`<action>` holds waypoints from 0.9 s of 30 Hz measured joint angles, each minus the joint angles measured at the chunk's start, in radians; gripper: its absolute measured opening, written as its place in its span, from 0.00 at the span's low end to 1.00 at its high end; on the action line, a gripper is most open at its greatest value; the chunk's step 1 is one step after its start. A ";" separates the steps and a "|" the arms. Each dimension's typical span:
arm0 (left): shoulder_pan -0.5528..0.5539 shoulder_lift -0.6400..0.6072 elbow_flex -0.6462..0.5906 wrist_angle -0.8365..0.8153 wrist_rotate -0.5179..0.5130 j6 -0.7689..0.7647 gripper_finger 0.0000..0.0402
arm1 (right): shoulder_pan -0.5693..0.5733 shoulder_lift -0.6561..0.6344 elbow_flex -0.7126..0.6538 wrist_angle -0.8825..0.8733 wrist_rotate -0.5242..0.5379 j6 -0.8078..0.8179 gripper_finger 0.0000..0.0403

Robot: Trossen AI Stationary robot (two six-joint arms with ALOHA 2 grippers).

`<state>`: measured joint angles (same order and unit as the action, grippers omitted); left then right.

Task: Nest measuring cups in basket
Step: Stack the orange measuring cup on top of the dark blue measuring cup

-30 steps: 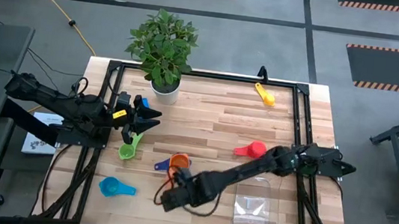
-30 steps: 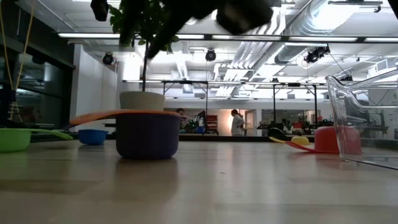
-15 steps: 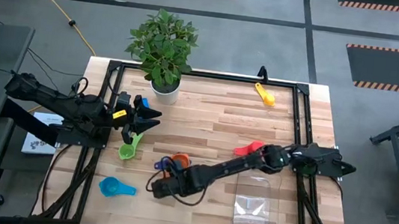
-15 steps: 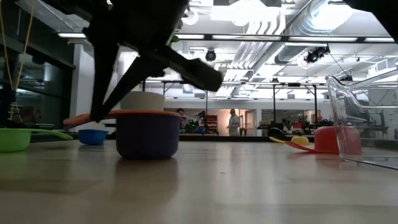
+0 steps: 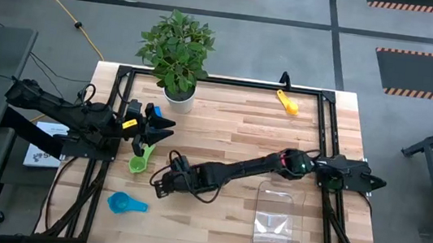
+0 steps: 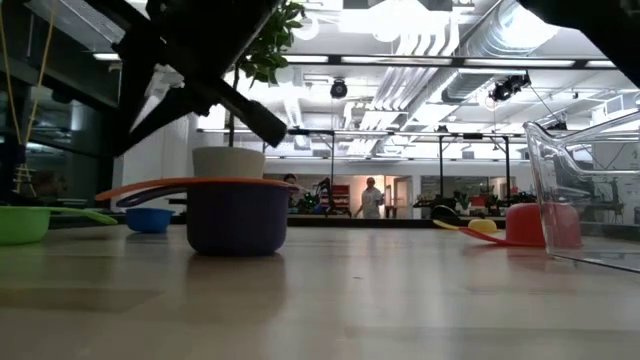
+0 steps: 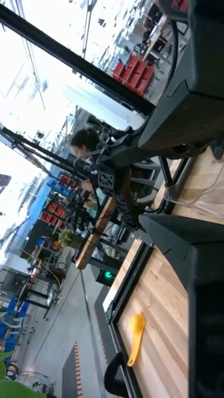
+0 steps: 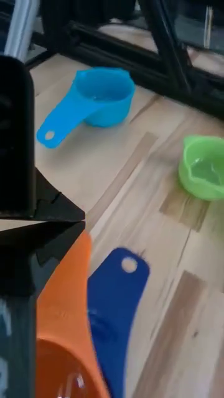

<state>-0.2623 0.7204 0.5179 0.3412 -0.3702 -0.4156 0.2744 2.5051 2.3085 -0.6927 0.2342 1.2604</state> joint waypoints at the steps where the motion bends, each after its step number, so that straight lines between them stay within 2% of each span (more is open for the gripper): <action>1: 0.000 0.000 0.000 -0.001 0.000 0.000 0.43 | 0.001 -0.008 0.000 -0.010 0.001 -0.027 0.00; 4: 0.000 0.000 0.000 -0.004 0.000 0.000 0.43 | 0.020 -0.043 0.000 -0.015 -0.012 -0.123 0.00; 9: 0.000 0.000 0.000 -0.005 0.000 0.000 0.43 | 0.059 -0.060 0.002 -0.014 -0.164 -0.252 0.00; 11: 0.000 0.000 0.000 -0.005 0.000 0.000 0.43 | 0.070 -0.046 0.001 -0.020 -0.186 -0.266 0.00; 21: 0.000 0.000 0.000 -0.006 0.000 0.000 0.43 | 0.064 -0.013 0.000 -0.034 -0.179 -0.242 0.00; 24: 0.000 0.000 0.000 -0.005 0.000 0.000 0.43 | 0.057 -0.039 0.000 -0.183 -0.217 -0.253 0.00; 27: 0.000 0.000 0.000 -0.006 0.000 0.000 0.43 | 0.067 -0.115 0.000 -0.441 -0.129 -0.273 0.00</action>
<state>-0.2626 0.7207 0.5179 0.3355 -0.3702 -0.4156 0.3411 2.3899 2.3081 -1.1333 0.1053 0.9878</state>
